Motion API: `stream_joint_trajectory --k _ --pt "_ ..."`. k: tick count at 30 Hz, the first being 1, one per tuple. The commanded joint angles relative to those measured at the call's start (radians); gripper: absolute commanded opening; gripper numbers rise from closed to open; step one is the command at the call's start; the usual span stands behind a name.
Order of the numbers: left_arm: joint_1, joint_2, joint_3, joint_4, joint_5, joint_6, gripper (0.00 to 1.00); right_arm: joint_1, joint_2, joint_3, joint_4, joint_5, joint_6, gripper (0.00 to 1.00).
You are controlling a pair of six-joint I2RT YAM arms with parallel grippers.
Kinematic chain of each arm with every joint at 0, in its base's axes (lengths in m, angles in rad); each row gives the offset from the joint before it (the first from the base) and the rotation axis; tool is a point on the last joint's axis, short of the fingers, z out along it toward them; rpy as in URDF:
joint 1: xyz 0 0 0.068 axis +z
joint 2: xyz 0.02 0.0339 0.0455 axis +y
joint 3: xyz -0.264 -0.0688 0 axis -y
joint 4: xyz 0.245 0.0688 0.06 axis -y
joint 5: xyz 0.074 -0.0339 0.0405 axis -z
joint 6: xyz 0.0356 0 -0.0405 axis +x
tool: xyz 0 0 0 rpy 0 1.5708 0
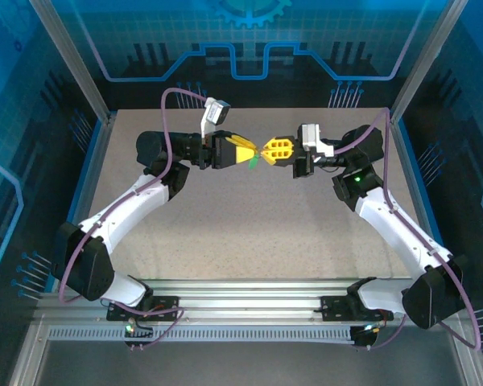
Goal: Remove the keys from the keyring
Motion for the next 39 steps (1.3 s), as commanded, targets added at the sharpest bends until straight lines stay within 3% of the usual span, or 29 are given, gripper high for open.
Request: stream_joint_trajectory --k 1,13,39 --pt "-0.007 0.001 0.038 0.033 0.024 0.005 0.25 0.010 -0.014 0.029 -0.024 0.023 -0.022 0.00" --pt "-0.010 0.001 0.048 0.027 0.024 0.014 0.00 0.019 -0.024 0.031 -0.061 0.037 -0.058 0.00" --pt "0.018 -0.093 -0.041 -0.045 -0.147 0.118 0.00 0.015 -0.081 -0.072 0.080 0.056 -0.056 0.00"
